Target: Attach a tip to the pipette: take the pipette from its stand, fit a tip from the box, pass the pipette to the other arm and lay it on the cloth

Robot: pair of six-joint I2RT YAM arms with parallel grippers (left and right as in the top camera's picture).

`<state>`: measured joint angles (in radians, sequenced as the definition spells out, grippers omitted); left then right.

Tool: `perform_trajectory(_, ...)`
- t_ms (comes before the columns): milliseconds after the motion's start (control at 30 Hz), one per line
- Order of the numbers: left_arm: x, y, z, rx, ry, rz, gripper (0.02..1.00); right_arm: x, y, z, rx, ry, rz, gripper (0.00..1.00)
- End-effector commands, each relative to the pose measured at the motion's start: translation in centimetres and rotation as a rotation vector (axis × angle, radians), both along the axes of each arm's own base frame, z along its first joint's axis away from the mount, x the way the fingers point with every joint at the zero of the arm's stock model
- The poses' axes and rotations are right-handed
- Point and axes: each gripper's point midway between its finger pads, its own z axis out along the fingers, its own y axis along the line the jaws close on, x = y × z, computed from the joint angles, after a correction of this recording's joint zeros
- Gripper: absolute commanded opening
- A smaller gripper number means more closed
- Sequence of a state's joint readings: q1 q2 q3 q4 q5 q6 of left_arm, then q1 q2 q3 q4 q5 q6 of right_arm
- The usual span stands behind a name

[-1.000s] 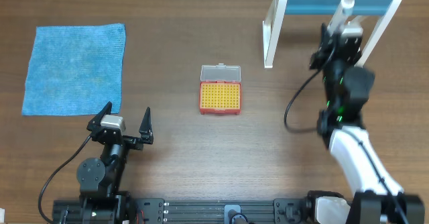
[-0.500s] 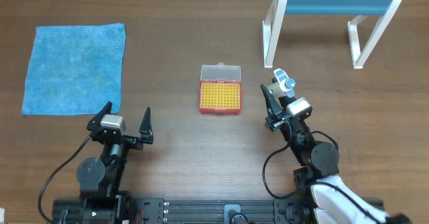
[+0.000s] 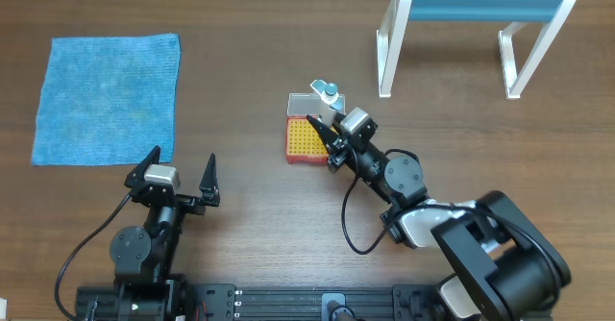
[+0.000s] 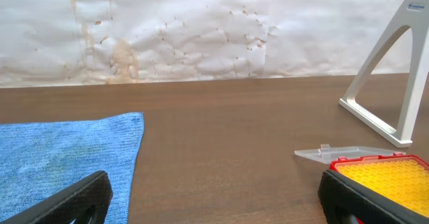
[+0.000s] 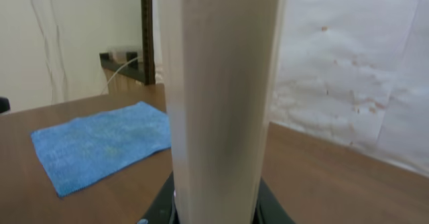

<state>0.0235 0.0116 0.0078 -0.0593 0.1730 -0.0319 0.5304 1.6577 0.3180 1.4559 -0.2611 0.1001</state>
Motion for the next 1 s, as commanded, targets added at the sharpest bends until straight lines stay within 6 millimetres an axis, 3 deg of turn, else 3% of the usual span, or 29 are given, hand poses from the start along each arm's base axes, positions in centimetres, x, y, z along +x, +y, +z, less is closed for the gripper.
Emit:
perform_trajectory(33,0.0,0.0,-0.1,-0.013,0.004,0.004,1.0,0.9,0.8,-1.8,-0.003,0.054,0.02,0.077)
perform_trajectory(300,0.0,0.0,-0.1,-0.013,0.004,0.004,1.0,2.2,1.5,-0.5,0.016,0.018,0.019,0.075)
perform_trajectory(533,0.0,0.0,-0.1,-0.013,0.004,0.004,1.0,2.4,1.5,-1.9,0.0,0.047,0.015,0.077)
perform_trajectory(1000,0.0,0.0,-0.1,-0.013,0.004,0.004,1.0,2.8,0.9,-1.9,-0.001,0.049,0.002,0.075)
